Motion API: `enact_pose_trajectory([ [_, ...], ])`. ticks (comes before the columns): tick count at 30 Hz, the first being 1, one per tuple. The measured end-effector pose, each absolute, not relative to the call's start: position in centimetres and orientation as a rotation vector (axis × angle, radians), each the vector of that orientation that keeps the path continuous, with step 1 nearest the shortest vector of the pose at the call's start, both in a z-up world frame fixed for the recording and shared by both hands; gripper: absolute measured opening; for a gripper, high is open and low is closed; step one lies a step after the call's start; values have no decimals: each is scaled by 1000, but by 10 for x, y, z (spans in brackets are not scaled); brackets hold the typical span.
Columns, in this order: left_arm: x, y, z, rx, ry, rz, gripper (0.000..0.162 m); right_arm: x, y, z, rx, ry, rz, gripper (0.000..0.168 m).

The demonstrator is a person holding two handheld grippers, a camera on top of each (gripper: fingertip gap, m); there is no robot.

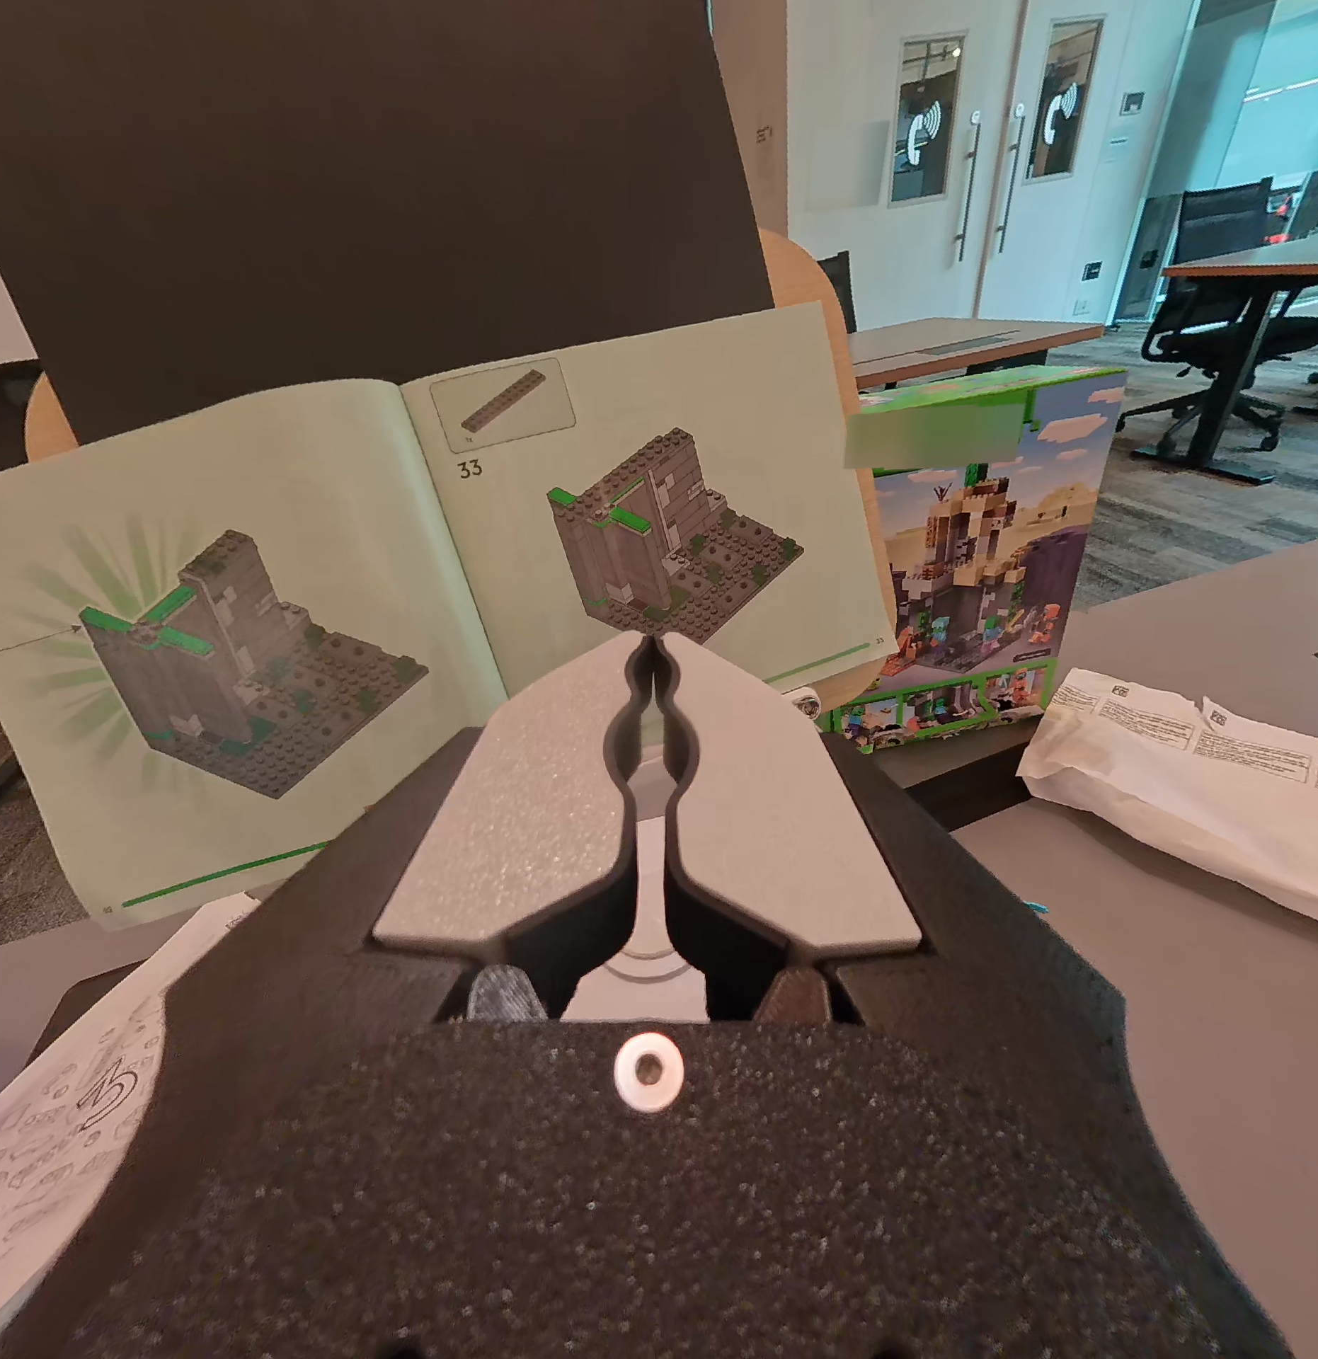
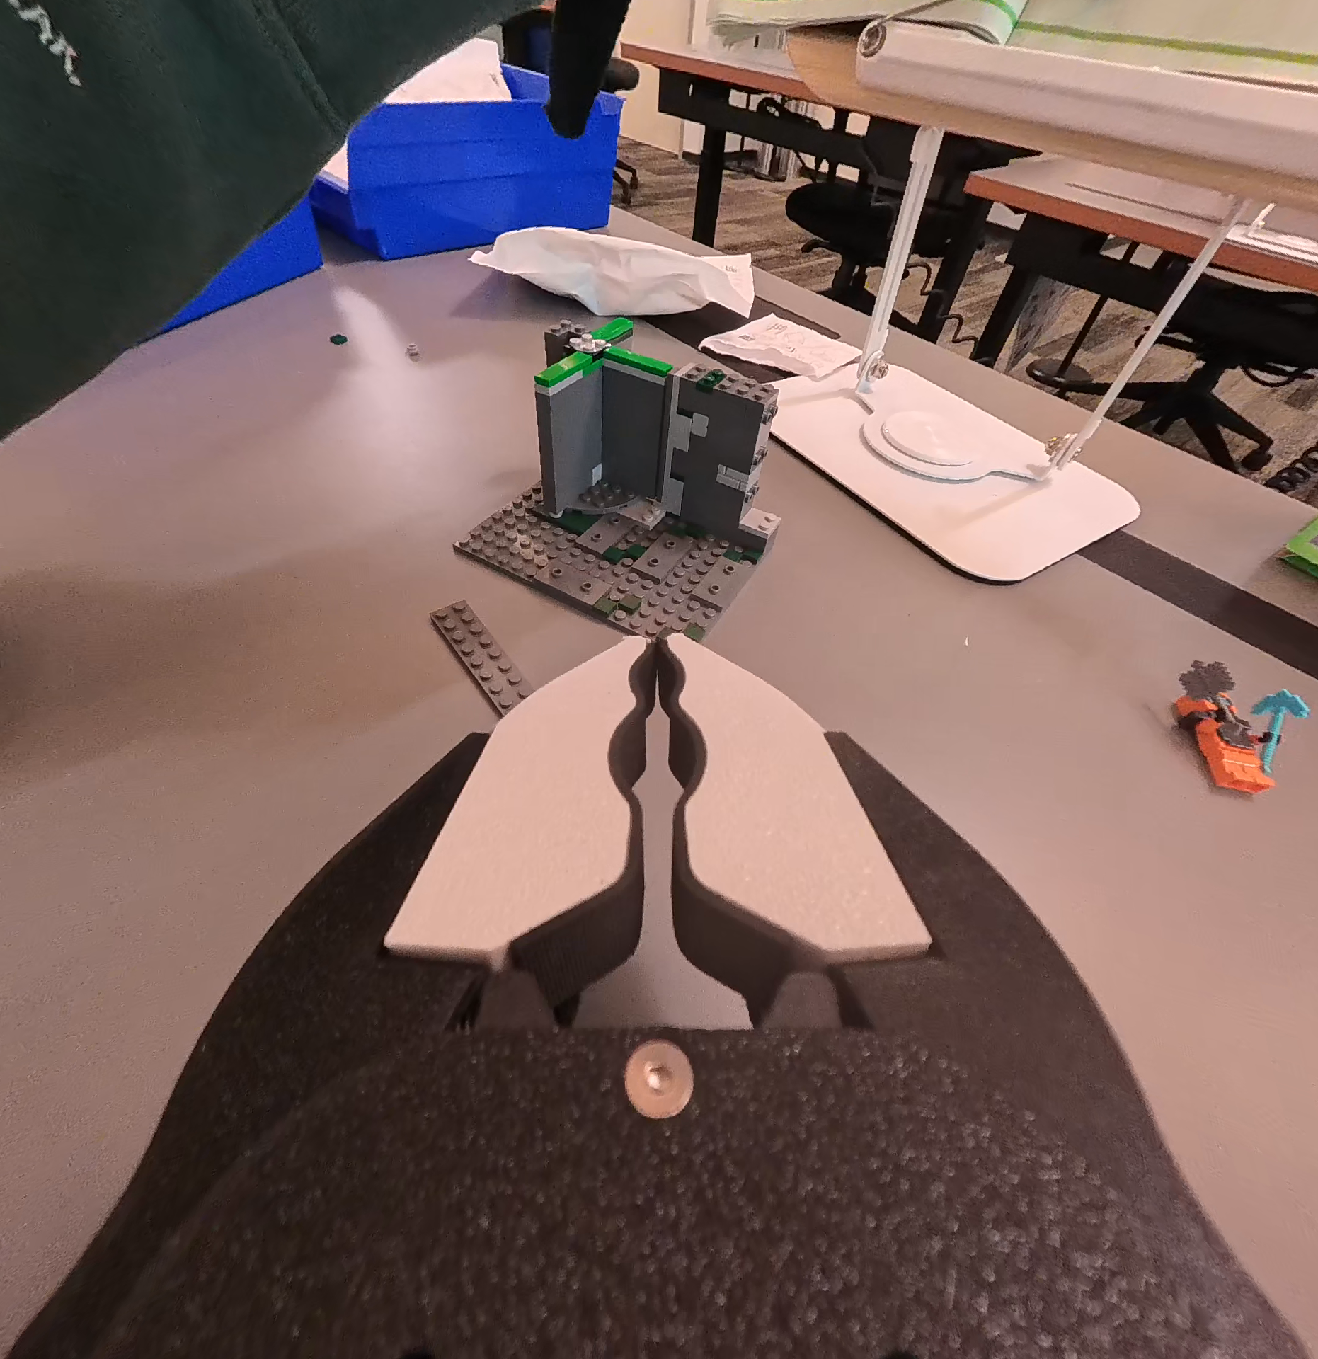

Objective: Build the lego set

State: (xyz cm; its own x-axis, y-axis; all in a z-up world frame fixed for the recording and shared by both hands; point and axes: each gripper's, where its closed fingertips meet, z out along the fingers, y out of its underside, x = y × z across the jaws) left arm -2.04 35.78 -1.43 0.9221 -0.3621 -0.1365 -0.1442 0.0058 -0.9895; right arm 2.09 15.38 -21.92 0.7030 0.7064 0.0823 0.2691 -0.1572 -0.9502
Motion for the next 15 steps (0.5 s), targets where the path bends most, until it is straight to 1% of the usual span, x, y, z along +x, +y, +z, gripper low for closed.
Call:
enact_pose_trajectory([
  [6, -25, 355, -23, -1583, 420, -178, 0, 21, 154, -221, -1739, -782, 461, 0],
  [15, -38, 314, -86, -1677, 609, -179, 0, 22, 155, -222, -1745, -779, 459, 0],
])
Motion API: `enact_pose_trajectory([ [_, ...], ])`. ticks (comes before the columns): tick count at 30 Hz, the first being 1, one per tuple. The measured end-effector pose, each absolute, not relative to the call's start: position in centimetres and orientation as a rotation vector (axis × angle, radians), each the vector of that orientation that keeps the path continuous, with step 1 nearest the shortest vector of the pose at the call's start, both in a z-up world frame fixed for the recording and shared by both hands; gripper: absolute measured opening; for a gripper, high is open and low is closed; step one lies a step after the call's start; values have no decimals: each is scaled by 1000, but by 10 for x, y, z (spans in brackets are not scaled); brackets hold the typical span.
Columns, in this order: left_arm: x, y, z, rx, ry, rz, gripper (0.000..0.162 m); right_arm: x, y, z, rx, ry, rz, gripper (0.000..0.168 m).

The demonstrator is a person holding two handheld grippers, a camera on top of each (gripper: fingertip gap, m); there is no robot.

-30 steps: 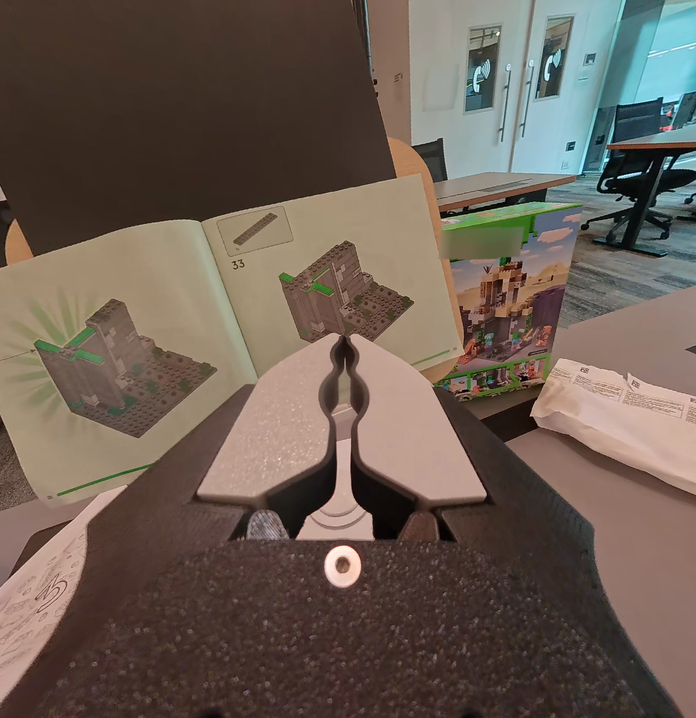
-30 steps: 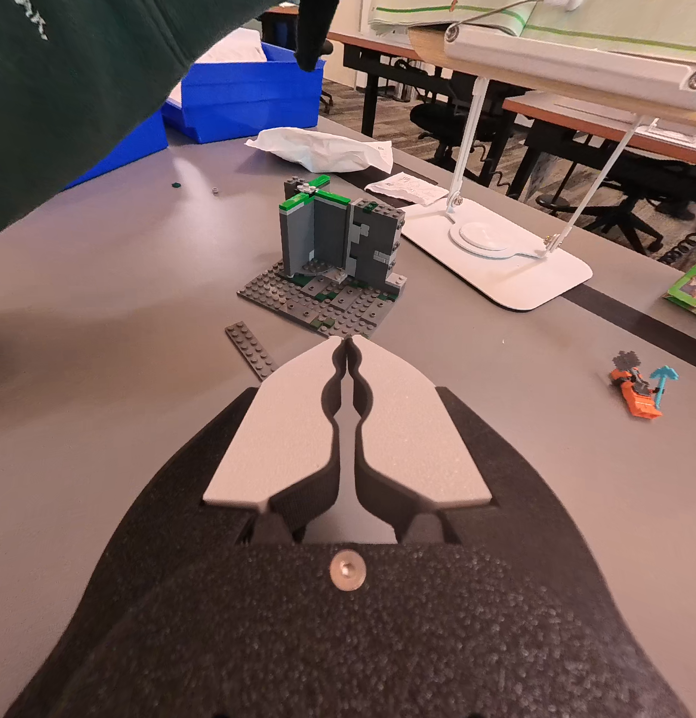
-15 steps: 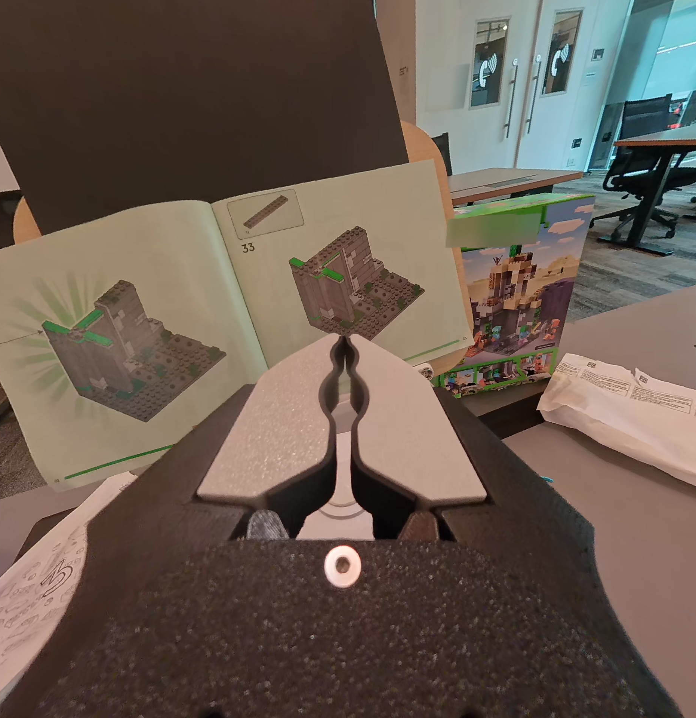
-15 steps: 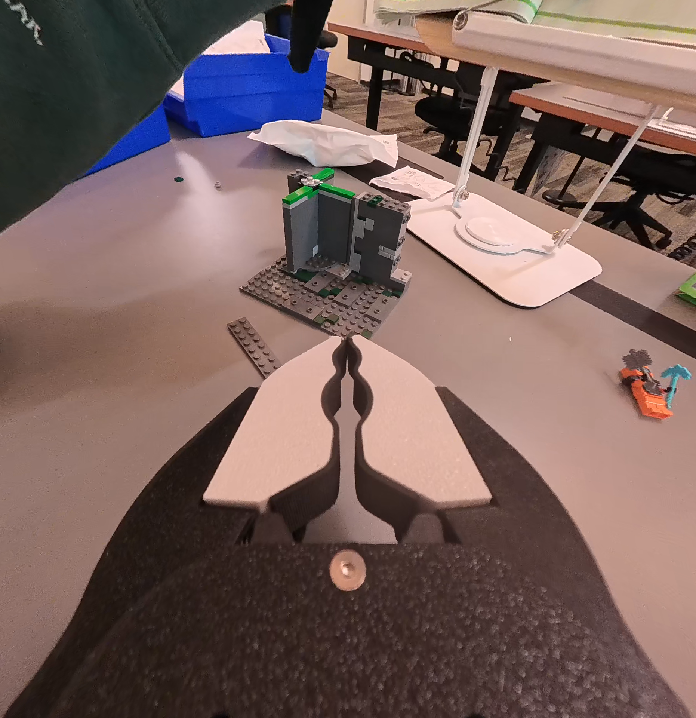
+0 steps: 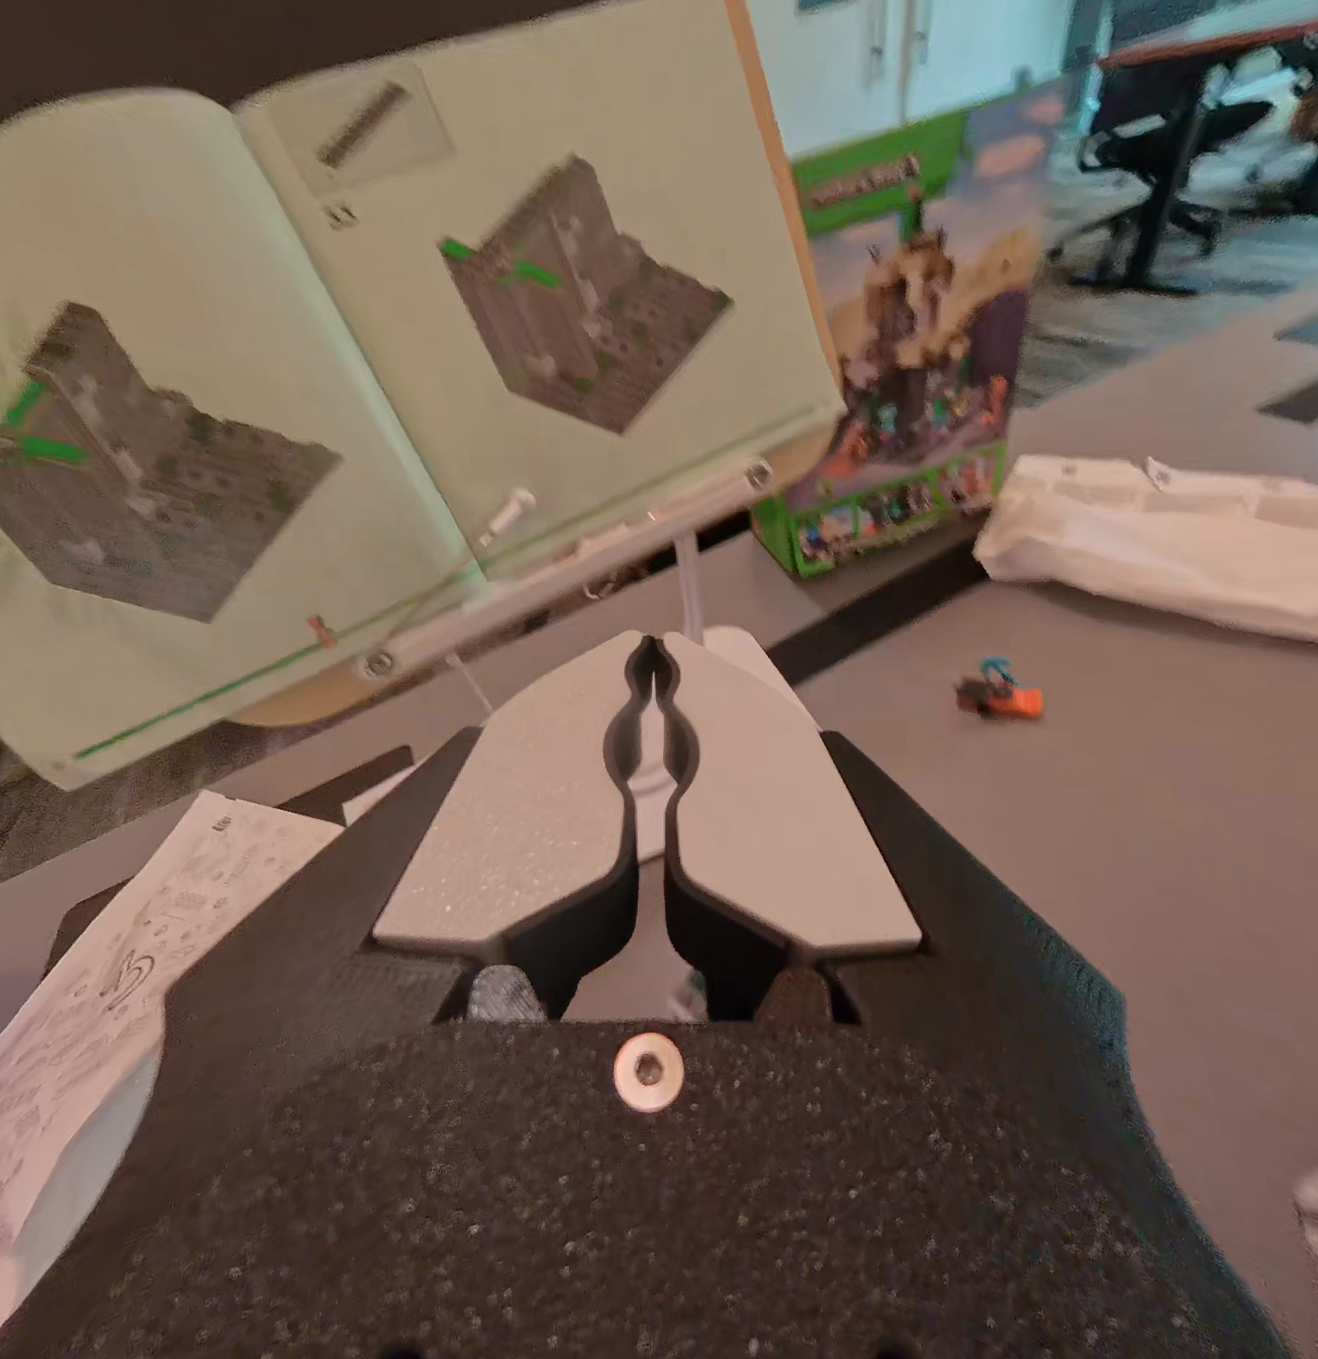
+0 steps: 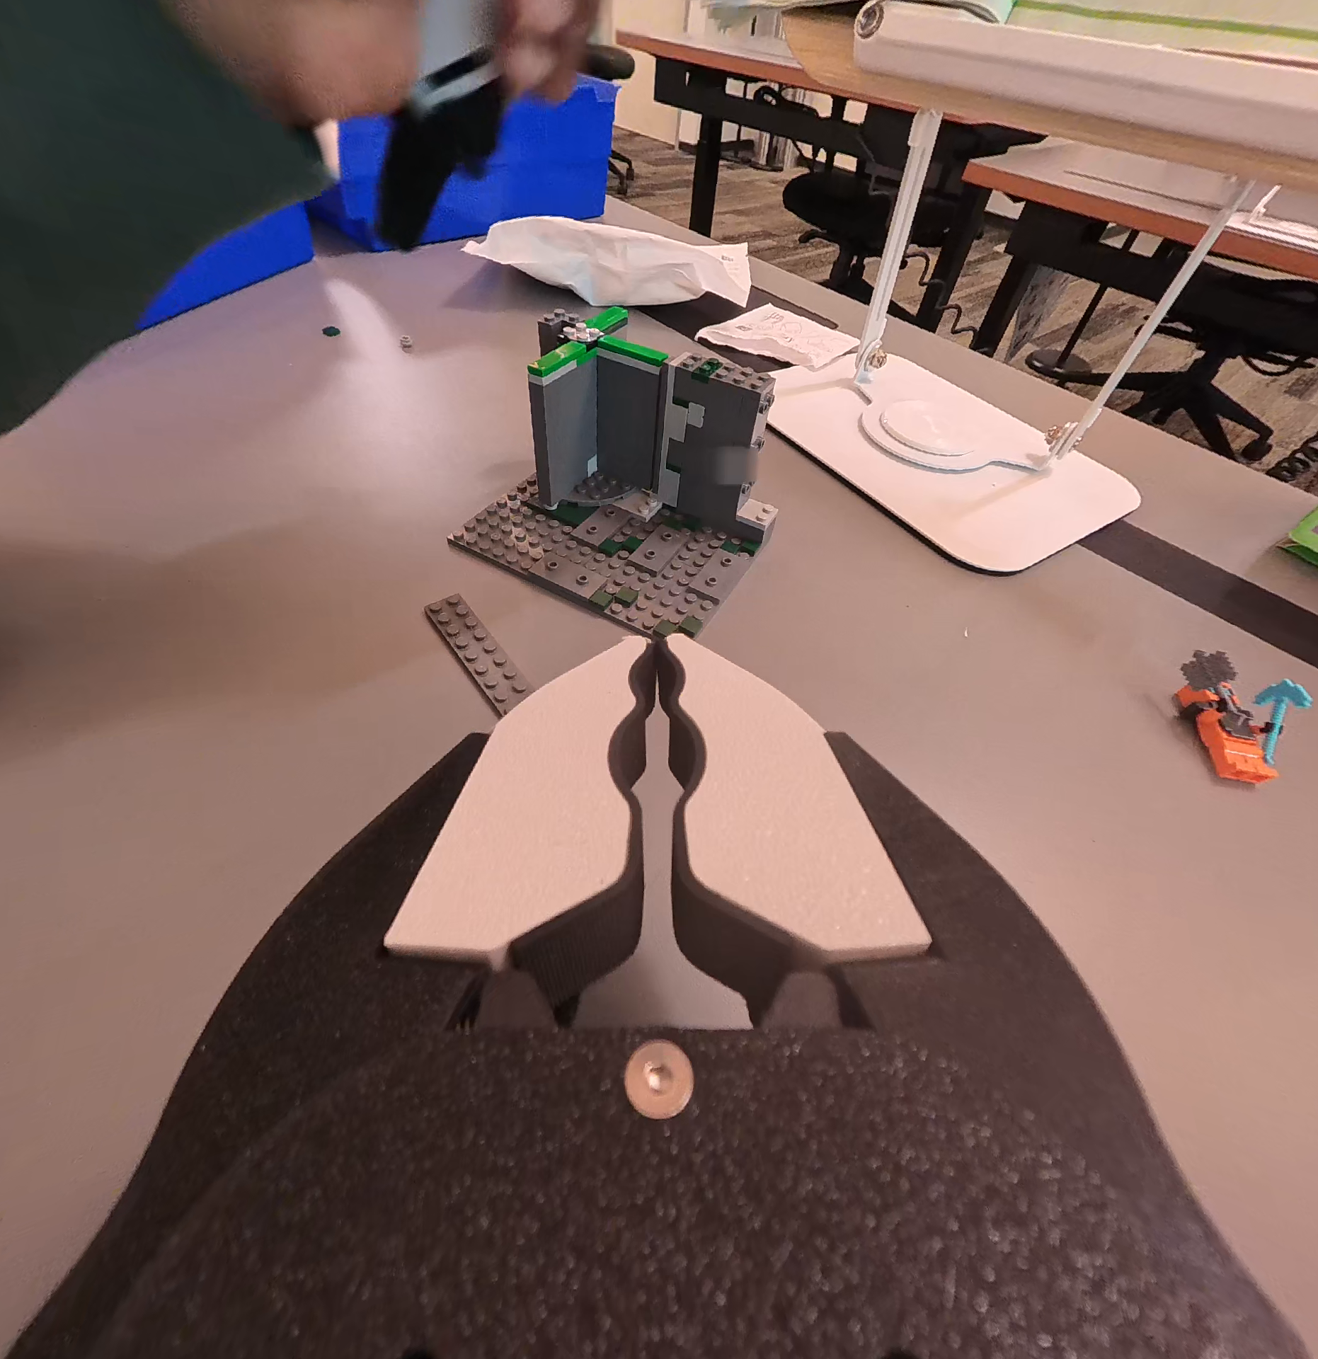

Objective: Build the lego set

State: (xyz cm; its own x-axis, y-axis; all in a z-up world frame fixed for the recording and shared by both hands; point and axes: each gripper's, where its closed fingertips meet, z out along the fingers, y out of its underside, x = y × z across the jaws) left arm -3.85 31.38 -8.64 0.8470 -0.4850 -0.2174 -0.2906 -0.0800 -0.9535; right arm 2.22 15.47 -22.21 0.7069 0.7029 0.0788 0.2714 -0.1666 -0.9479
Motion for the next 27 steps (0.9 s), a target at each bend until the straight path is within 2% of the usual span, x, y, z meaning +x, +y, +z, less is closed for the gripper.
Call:
enact_pose_trajectory([
  [9, -53, 213, -189, -1782, 1173, -373, 0, 20, 155, -226, -1755, -785, 466, 0],
  [10, -54, 203, -200, -1797, 1215, -403, 16, 20, 155, -226, -1756, -785, 466, 0],
  [11, -56, 193, -213, -1820, 1283, -428, 20, 20, 155, -227, -1759, -786, 464, 0],
  [16, -64, 156, -266, -1869, 1595, -469, 23, 21, 155, -228, -1768, -777, 471, 0],
  [27, -66, 141, -295, -1910, 1827, -516, 22, 19, 153, -216, -1741, -707, 589, 3],
])
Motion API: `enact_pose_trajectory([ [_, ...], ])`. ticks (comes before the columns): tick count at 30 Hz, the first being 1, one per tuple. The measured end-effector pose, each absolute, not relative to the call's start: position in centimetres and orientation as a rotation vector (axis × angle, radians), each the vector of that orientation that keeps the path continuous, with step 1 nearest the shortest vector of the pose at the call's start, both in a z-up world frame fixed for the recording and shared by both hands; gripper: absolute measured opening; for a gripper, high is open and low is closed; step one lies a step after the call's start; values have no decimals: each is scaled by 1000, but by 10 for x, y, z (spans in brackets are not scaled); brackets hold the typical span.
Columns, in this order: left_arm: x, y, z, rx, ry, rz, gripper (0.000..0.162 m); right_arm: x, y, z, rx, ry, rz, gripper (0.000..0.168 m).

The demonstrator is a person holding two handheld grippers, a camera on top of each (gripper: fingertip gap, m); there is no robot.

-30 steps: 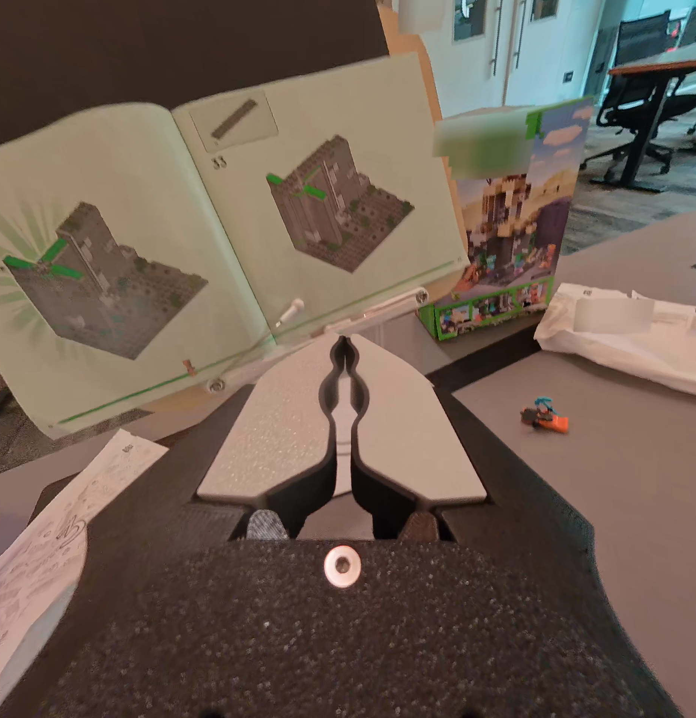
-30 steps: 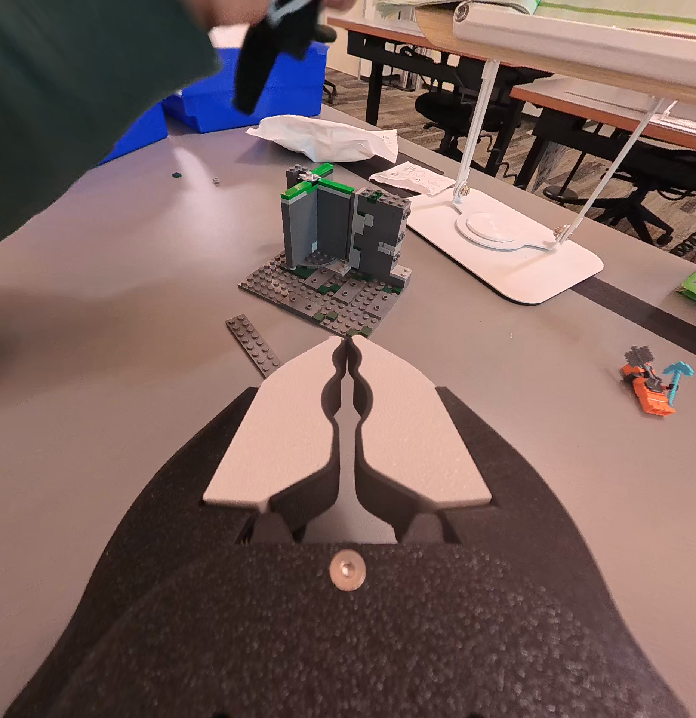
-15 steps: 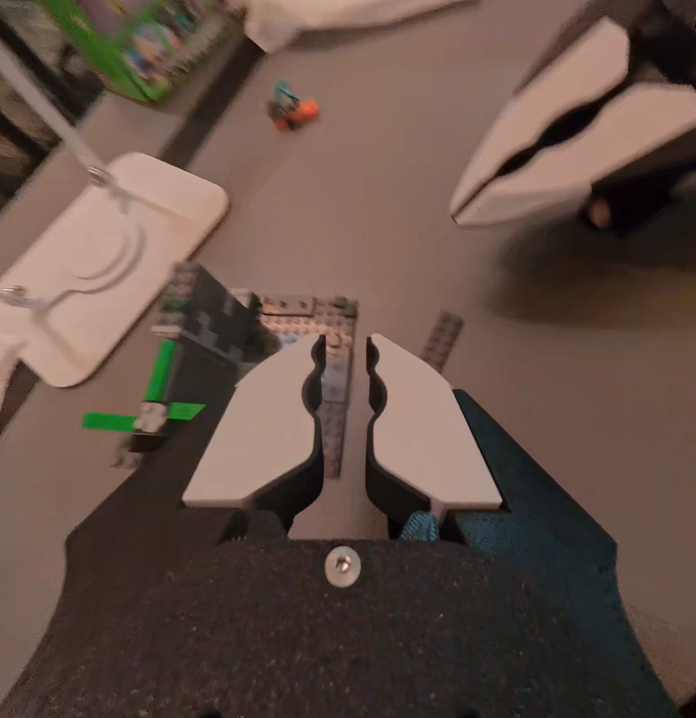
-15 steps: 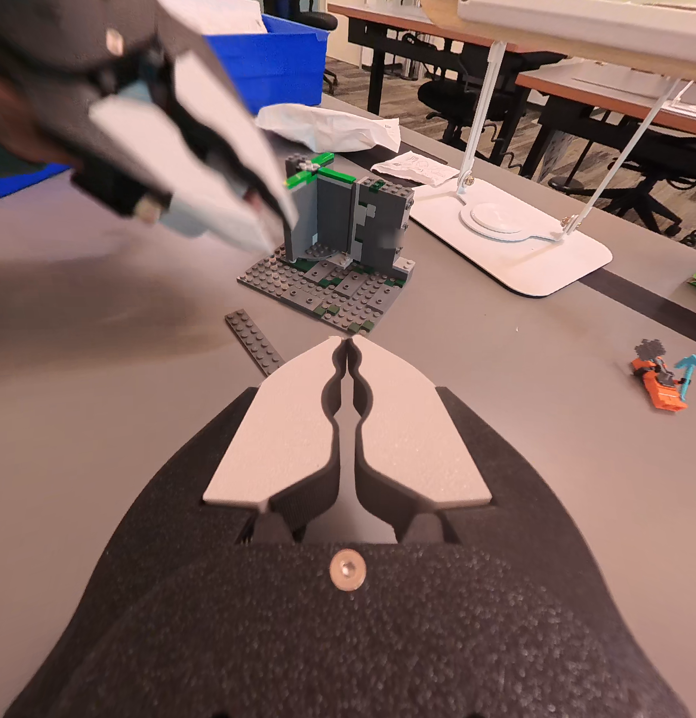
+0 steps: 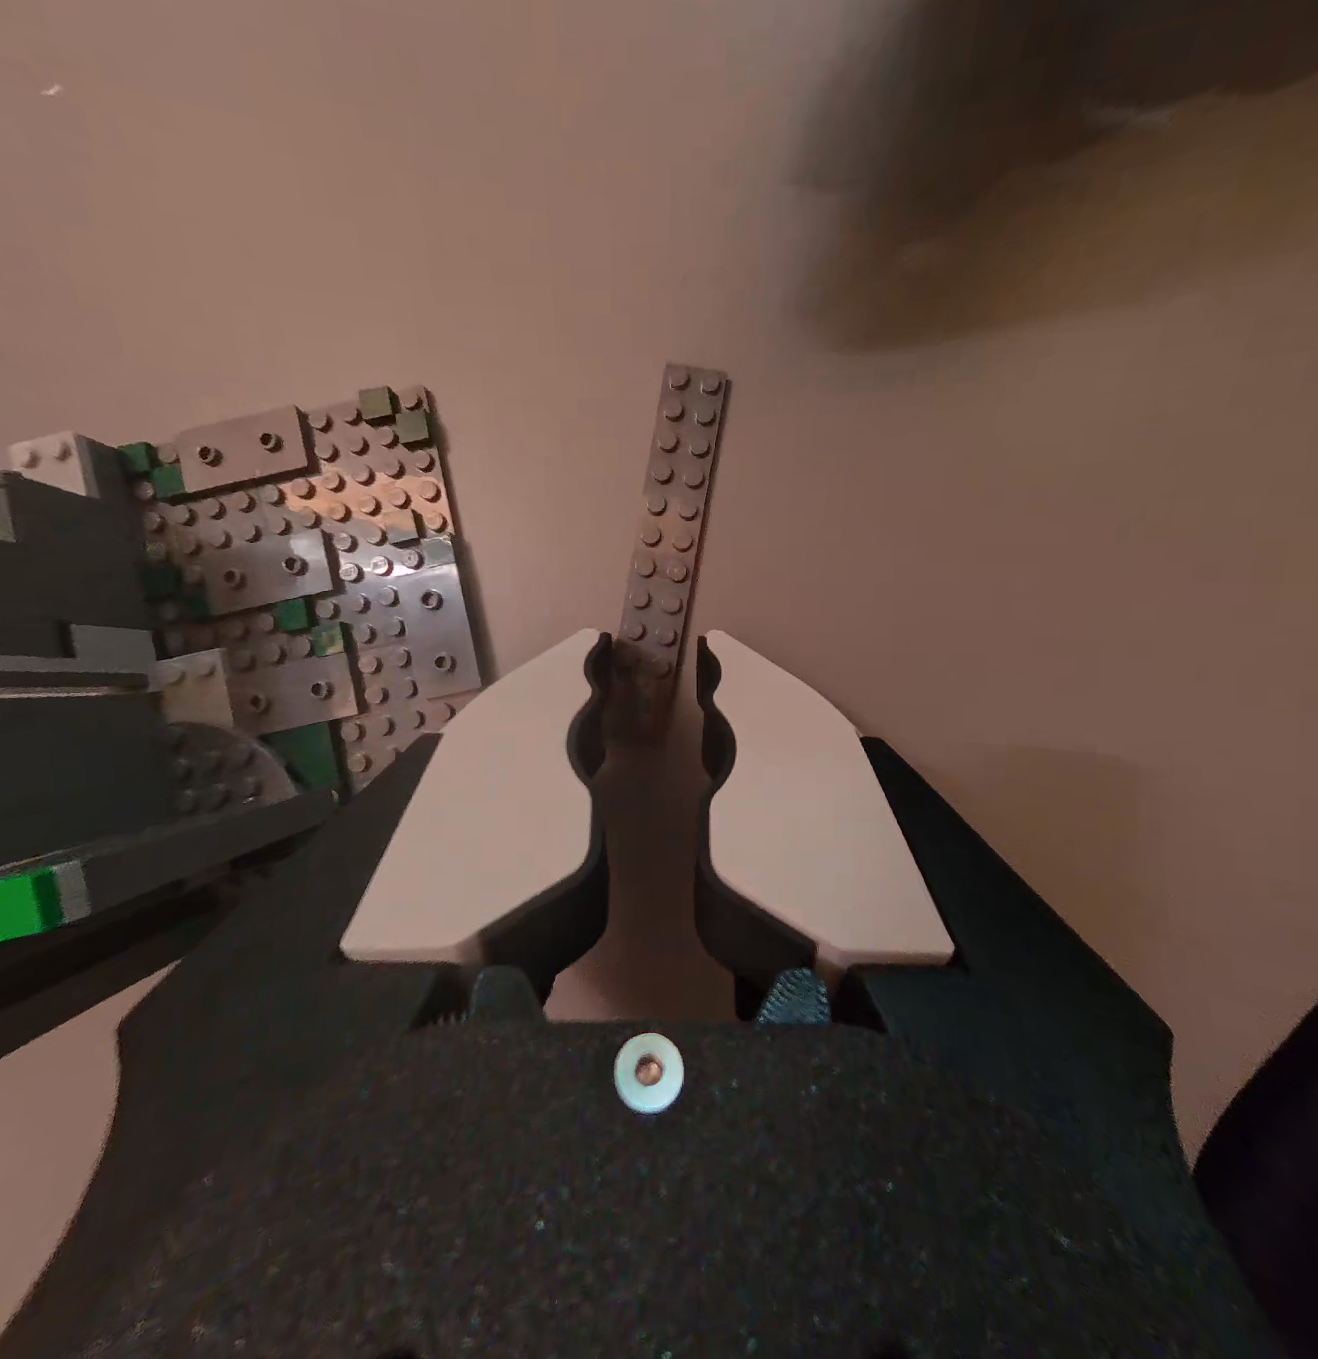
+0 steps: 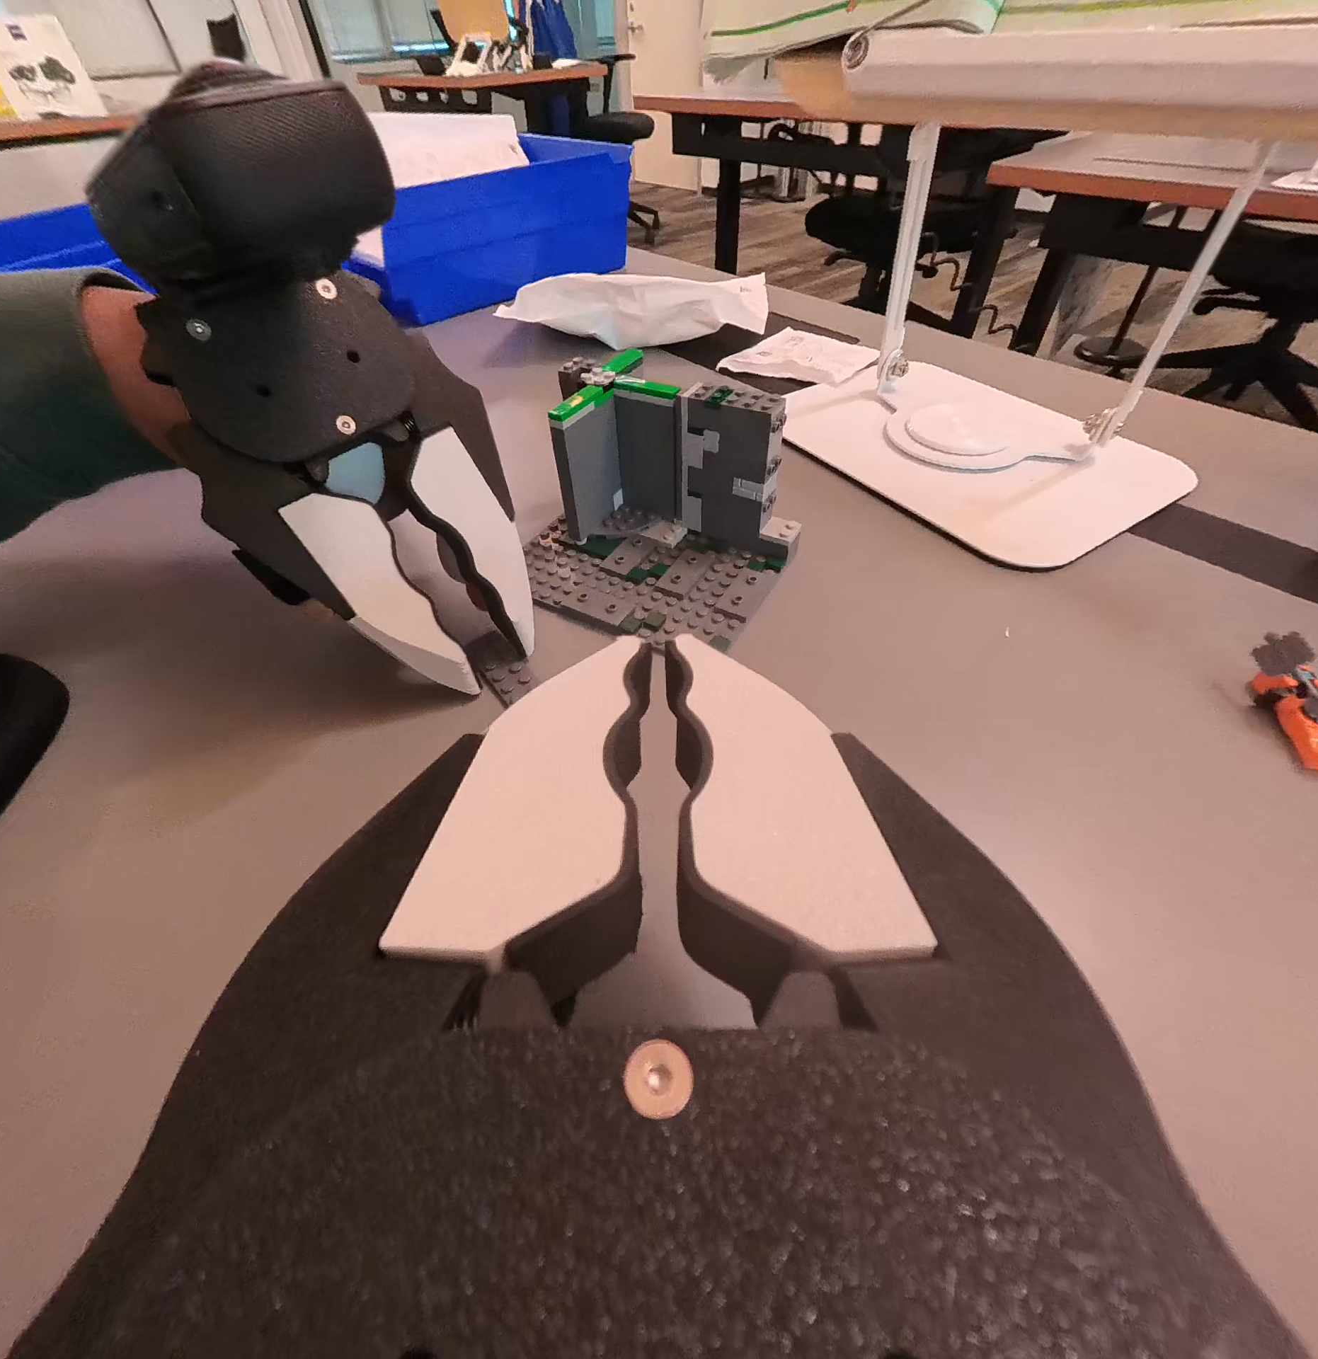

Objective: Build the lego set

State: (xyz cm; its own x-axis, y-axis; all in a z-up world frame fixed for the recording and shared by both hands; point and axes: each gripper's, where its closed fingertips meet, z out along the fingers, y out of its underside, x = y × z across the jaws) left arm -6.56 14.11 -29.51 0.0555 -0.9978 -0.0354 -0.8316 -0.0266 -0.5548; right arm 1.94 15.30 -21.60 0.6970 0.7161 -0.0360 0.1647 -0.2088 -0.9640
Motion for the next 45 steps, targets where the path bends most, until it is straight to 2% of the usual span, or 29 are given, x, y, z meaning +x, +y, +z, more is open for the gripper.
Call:
enact_pose_trajectory([
  [9, -65, 139, -296, -1952, 1806, -592, 18, 46, 166, -182, -1596, -520, 447, 0],
  [19, -65, 139, -296, -1993, 1786, -542, 16, 86, 185, -169, -1605, -260, 323, 0],
  [34, -70, 137, -294, -1970, 1710, -563, 16, 142, 203, -174, -1639, -97, 172, 0],
  [45, -83, 142, -269, -1949, 1589, -611, 16, 150, 207, -183, -1668, -89, 152, 0],
])
